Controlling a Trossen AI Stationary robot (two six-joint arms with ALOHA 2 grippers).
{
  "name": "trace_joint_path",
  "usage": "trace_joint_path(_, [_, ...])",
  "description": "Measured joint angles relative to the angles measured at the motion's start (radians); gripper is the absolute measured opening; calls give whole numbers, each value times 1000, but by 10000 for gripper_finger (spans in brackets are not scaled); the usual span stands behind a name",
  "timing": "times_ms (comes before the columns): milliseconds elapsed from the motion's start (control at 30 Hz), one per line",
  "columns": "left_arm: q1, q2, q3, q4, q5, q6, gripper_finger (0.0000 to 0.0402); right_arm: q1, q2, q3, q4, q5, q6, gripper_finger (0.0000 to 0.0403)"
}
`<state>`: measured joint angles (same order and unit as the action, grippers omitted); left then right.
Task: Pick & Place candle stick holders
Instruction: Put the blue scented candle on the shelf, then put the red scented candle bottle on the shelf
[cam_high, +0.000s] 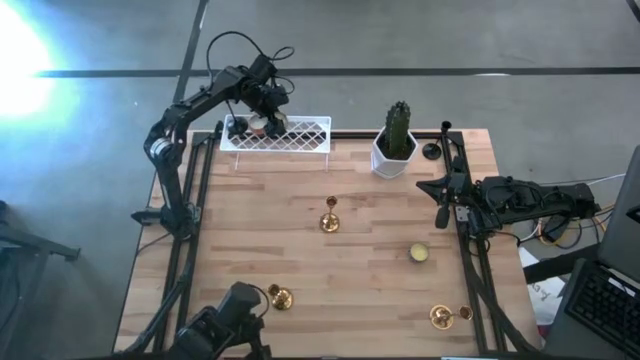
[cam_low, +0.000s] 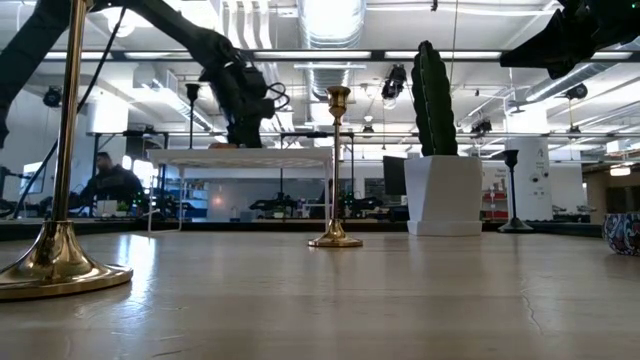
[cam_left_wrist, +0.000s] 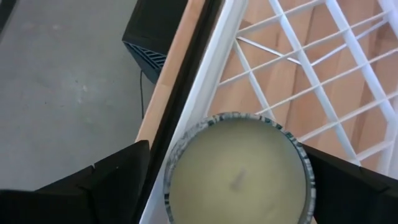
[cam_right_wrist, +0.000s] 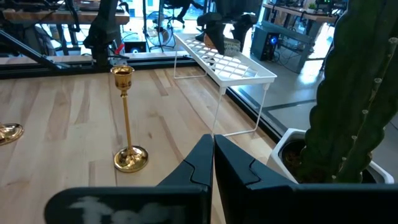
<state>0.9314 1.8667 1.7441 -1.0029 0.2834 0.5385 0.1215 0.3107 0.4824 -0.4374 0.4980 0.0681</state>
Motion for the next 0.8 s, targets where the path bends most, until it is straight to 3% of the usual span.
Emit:
trace_joint_path(567, [-35,-2,107,-21,-21,-50,381,0,0,0,0,0,0,8])
trace_joint_path(800, [-73,-3,255,-88,-22,-50,381,0,0,0,0,0,2,8])
